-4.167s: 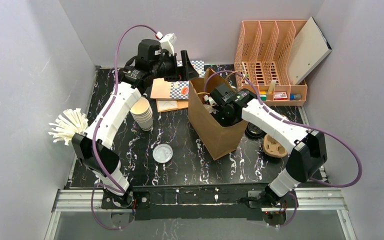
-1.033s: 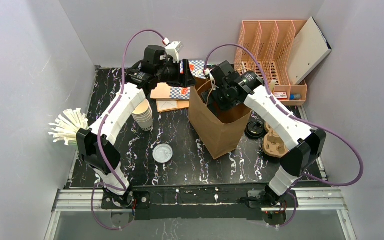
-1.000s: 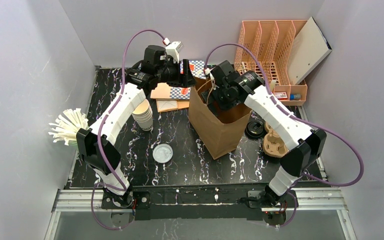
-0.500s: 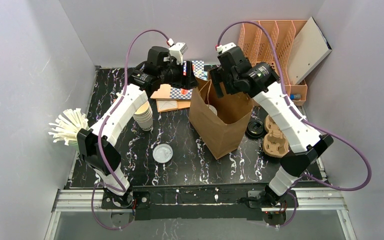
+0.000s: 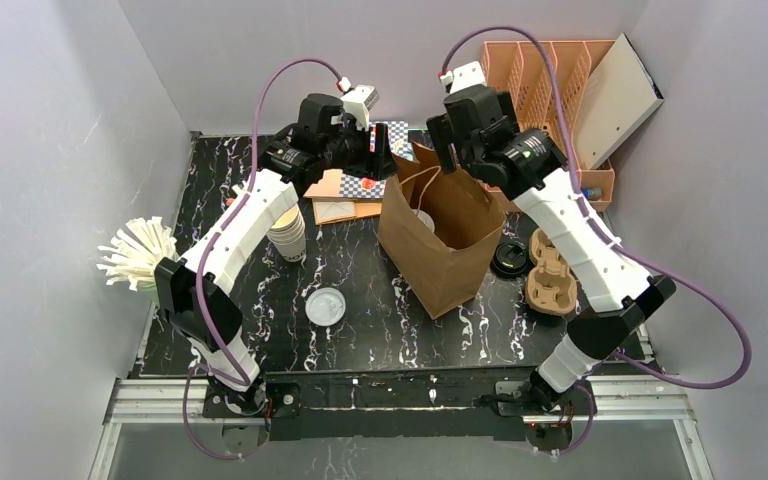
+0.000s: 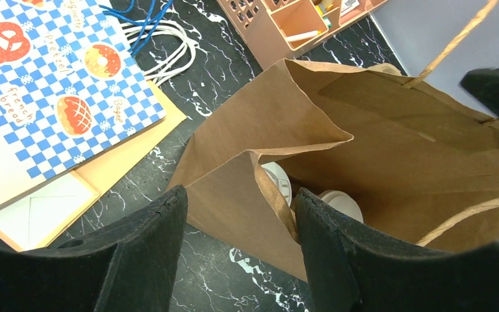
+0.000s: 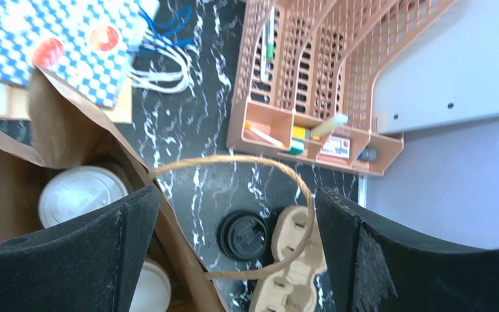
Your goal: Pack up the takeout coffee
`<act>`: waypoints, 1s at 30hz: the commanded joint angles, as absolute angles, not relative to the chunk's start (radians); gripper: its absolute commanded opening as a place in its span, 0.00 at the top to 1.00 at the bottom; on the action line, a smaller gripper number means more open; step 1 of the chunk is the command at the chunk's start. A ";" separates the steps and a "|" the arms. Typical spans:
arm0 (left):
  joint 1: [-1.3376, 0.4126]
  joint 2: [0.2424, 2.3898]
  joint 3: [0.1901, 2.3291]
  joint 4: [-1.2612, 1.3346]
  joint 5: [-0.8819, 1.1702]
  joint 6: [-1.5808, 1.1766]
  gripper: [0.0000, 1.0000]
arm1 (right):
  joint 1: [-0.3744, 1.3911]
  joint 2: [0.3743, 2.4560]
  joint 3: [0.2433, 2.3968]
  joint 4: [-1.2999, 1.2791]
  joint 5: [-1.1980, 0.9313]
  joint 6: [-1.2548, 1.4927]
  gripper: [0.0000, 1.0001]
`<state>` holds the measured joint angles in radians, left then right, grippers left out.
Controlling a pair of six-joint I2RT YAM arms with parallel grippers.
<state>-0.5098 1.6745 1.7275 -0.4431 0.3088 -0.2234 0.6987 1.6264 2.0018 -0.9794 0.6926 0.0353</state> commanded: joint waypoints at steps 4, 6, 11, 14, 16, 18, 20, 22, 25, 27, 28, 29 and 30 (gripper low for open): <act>-0.518 1.641 1.765 -0.496 0.269 -0.202 0.40 | 0.697 1.458 1.943 -0.640 0.449 -0.041 0.02; -0.518 1.640 1.781 -0.496 0.265 -0.204 0.38 | 0.697 1.413 1.903 -0.577 0.308 -0.033 0.02; -0.518 1.630 1.829 -0.494 0.230 -0.213 0.34 | 0.697 1.336 1.805 -0.433 0.082 0.012 0.04; -0.518 1.608 1.860 -0.497 0.174 -0.237 0.32 | 0.697 1.352 1.806 -0.424 0.009 0.038 0.08; -0.518 1.579 1.872 -0.505 0.125 -0.247 0.30 | 0.696 1.385 1.844 -0.445 -0.057 0.043 0.11; -0.518 1.544 1.900 -0.538 0.051 -0.259 0.29 | 0.699 1.422 1.893 -0.466 -0.084 0.050 0.14; -0.516 1.518 1.927 -0.590 -0.041 -0.273 0.29 | 0.702 1.467 1.946 -0.490 -0.097 0.061 0.17; -0.510 1.490 1.935 -0.649 -0.113 -0.291 0.29 | 0.709 1.527 2.010 -0.530 -0.105 0.071 0.20; -0.490 1.461 1.936 -0.749 -0.197 -0.340 0.27 | 0.724 1.590 2.071 -0.561 -0.119 0.092 0.23; -0.468 1.468 1.980 -0.843 -0.256 -0.387 0.24 | 0.736 1.613 2.079 -0.553 -0.110 0.112 0.25; -0.464 1.474 2.009 -0.891 -0.307 -0.408 0.22 | 0.742 1.619 2.077 -0.546 -0.109 0.120 0.26; -0.463 1.478 2.035 -0.935 -0.358 -0.431 0.20 | 0.744 1.620 2.067 -0.533 -0.105 0.123 0.27; -0.463 1.478 2.055 -0.972 -0.416 -0.451 0.18 | 0.748 1.621 2.052 -0.520 -0.099 0.127 0.28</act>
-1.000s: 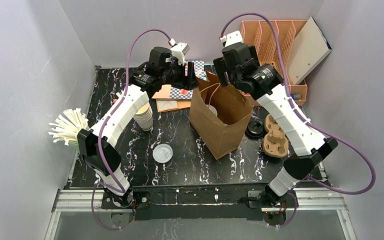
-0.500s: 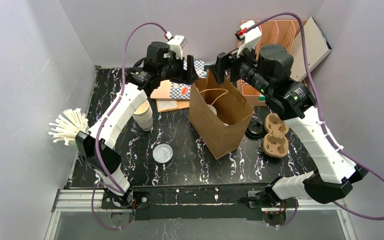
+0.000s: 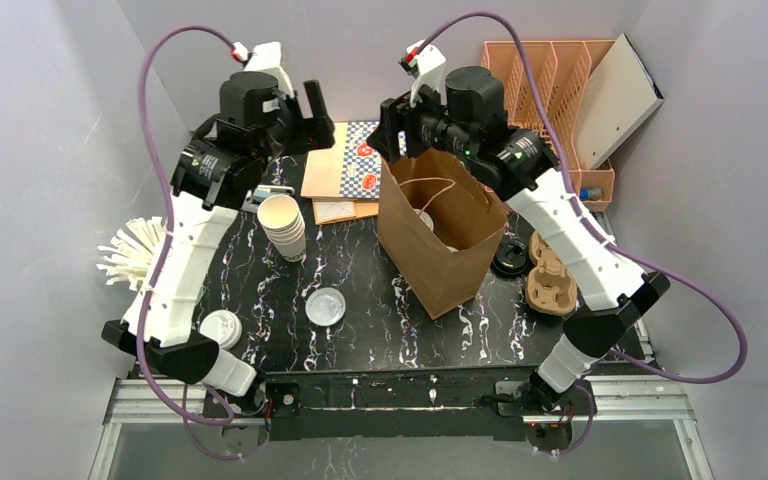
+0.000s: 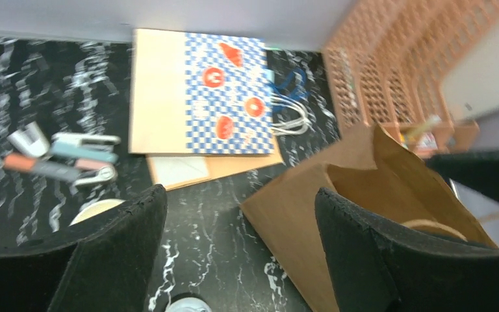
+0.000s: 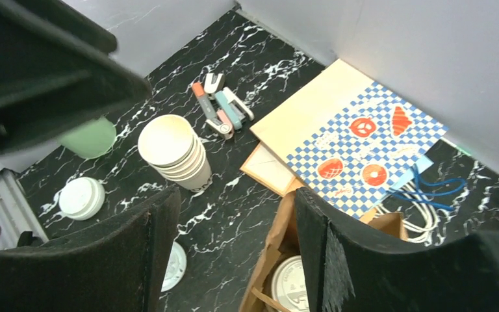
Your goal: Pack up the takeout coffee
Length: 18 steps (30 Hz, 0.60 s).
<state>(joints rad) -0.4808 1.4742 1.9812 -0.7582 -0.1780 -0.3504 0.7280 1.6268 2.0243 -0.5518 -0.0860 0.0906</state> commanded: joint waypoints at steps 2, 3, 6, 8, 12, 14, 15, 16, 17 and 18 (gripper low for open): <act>-0.463 1.466 2.077 -1.041 -0.533 -0.495 0.15 | 0.753 1.617 2.022 -0.495 -0.087 0.137 0.30; -0.463 1.452 2.072 -1.075 -0.592 -0.514 0.12 | 0.754 1.616 2.001 -0.484 -0.081 0.145 0.31; -0.462 1.407 2.018 -1.129 -0.734 -0.551 0.02 | 0.756 1.620 1.977 -0.467 -0.065 0.180 0.33; -0.461 1.375 1.964 -1.107 -0.788 -0.551 0.02 | 0.760 1.630 1.971 -0.463 -0.058 0.186 0.34; -0.452 1.372 1.915 -1.023 -0.781 -0.534 0.02 | 0.771 1.715 2.043 -0.481 0.010 0.205 0.34; -0.449 1.420 1.992 -1.032 -0.712 -0.550 0.02 | 0.780 1.783 2.138 -0.515 0.040 0.238 0.34; -0.449 1.444 2.008 -1.035 -0.677 -0.561 0.02 | 0.789 1.817 2.183 -0.526 0.053 0.254 0.35; -0.449 1.457 2.001 -1.031 -0.655 -0.574 0.02 | 0.799 1.850 2.220 -0.535 0.067 0.267 0.35; -0.449 1.464 1.976 -1.019 -0.648 -0.589 0.02 | 0.809 1.883 2.257 -0.546 0.075 0.271 0.35; -0.449 1.466 1.949 -1.005 -0.651 -0.595 0.02 | 0.820 1.921 2.305 -0.562 0.089 0.268 0.34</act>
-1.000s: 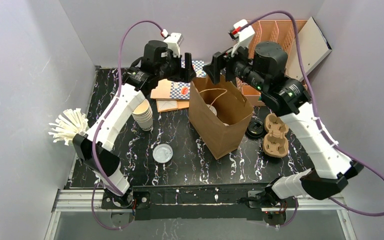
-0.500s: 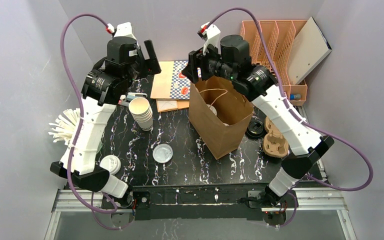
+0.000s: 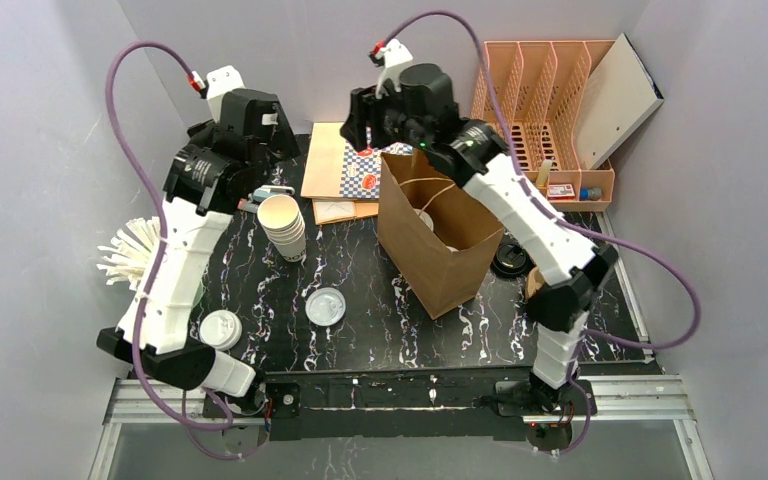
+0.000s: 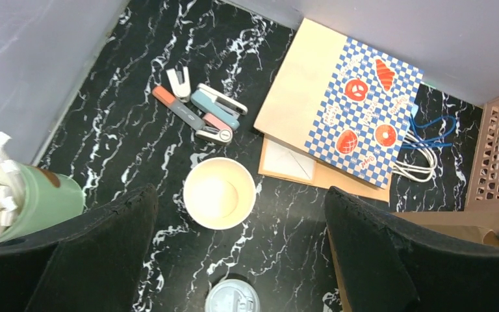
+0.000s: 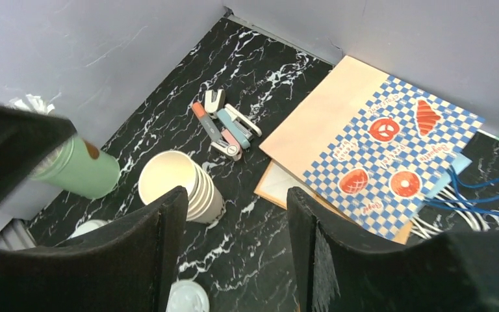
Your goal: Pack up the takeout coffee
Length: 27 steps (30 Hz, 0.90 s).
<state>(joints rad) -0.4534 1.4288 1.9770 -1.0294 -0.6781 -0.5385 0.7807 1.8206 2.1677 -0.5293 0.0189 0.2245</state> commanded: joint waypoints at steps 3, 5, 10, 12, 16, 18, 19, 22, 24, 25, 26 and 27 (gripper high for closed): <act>-0.449 1.456 1.905 -0.984 -0.693 -0.591 0.02 | 0.855 2.008 2.442 -0.617 0.152 0.231 0.31; -0.449 1.393 1.828 -0.911 -0.712 -0.544 0.02 | 0.865 1.993 2.388 -0.590 0.165 0.235 0.30; -0.430 1.231 1.554 -0.663 -0.797 -0.359 0.07 | 0.890 1.877 2.148 -0.495 0.181 0.304 0.30; -0.407 1.247 1.572 -0.708 -0.884 -0.344 0.12 | 0.897 1.837 2.097 -0.483 0.190 0.329 0.30; -0.341 1.242 1.561 -0.704 -0.945 -0.306 0.21 | 0.903 1.763 2.016 -0.425 0.171 0.320 0.31; -0.293 1.224 1.544 -0.696 -0.928 -0.302 0.26 | 0.907 1.746 2.005 -0.422 0.159 0.309 0.31; -0.265 1.222 1.539 -0.703 -0.914 -0.303 0.29 | 0.909 1.742 2.001 -0.422 0.153 0.303 0.31; -0.161 1.224 1.518 -0.712 -0.843 -0.301 0.37 | 0.910 1.730 1.985 -0.416 0.138 0.279 0.31; -0.090 1.233 1.520 -0.737 -0.800 -0.318 0.39 | 0.911 1.716 1.967 -0.402 0.130 0.272 0.31; -0.063 1.230 1.516 -0.742 -0.798 -0.327 0.40 | 0.911 1.704 1.944 -0.390 0.125 0.272 0.31; -0.037 1.224 1.505 -0.742 -0.803 -0.334 0.40 | 0.911 1.691 1.923 -0.377 0.115 0.270 0.31; -0.020 1.217 1.494 -0.743 -0.806 -0.342 0.40 | 0.911 1.678 1.903 -0.361 0.106 0.270 0.31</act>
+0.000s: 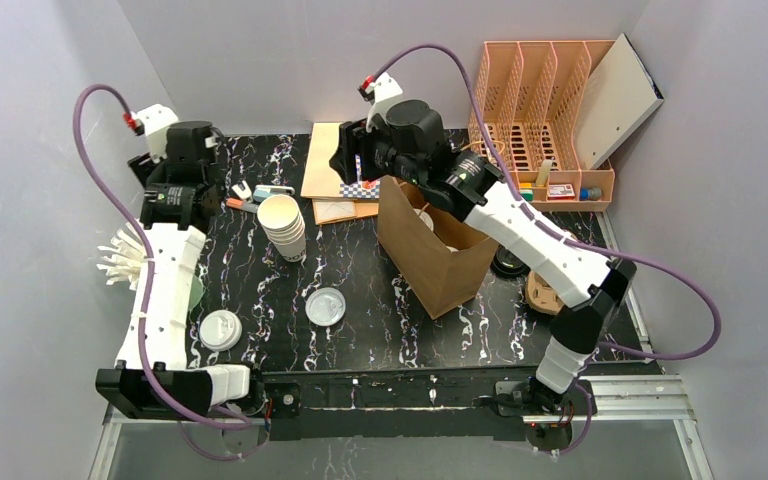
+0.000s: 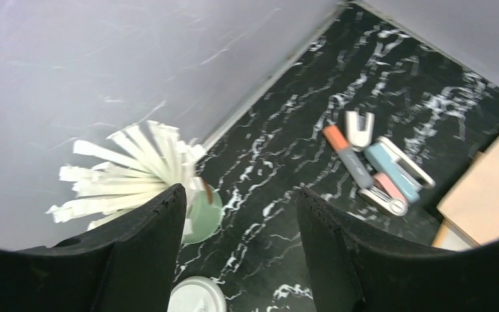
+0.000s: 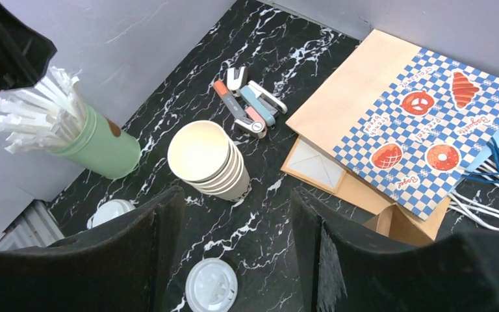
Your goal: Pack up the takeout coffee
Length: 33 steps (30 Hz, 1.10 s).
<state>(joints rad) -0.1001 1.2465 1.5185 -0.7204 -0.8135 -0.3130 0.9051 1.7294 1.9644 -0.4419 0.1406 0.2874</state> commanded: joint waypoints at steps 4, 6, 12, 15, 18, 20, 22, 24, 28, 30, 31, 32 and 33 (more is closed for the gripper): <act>0.056 1.193 1.449 -0.749 -0.790 -0.376 0.42 | 0.912 1.640 1.846 -0.329 0.078 0.255 0.32; 0.086 1.192 1.427 -0.727 -0.782 -0.388 0.45 | 0.912 1.626 1.830 -0.323 0.080 0.246 0.32; 0.156 1.256 1.407 -0.660 -0.747 -0.445 0.51 | 0.917 1.567 1.730 -0.236 0.087 0.236 0.33; 0.184 1.286 1.397 -0.629 -0.729 -0.459 0.52 | 0.919 1.564 1.721 -0.231 0.103 0.227 0.33; 0.203 1.324 1.389 -0.621 -0.735 -0.471 0.54 | 0.918 1.570 1.723 -0.227 0.106 0.224 0.34; 0.215 1.339 1.375 -0.625 -0.756 -0.491 0.56 | 0.918 1.577 1.729 -0.227 0.106 0.223 0.34; 0.227 1.339 1.352 -0.619 -0.762 -0.504 0.58 | 0.918 1.586 1.736 -0.229 0.106 0.220 0.34; 0.238 1.334 1.327 -0.595 -0.759 -0.493 0.61 | 0.918 1.593 1.742 -0.231 0.107 0.218 0.34; 0.259 1.352 1.313 -0.573 -0.749 -0.476 0.68 | 0.918 1.597 1.744 -0.225 0.105 0.219 0.34; 0.270 1.368 1.316 -0.572 -0.744 -0.474 0.68 | 0.919 1.599 1.746 -0.225 0.106 0.218 0.34; 0.273 1.377 1.317 -0.569 -0.741 -0.473 0.67 | 0.919 1.601 1.746 -0.225 0.106 0.218 0.34; 0.277 1.382 1.316 -0.568 -0.738 -0.473 0.67 | 0.920 1.602 1.747 -0.225 0.107 0.217 0.34; 0.280 1.386 1.317 -0.567 -0.738 -0.472 0.68 | 0.920 1.602 1.749 -0.225 0.106 0.217 0.34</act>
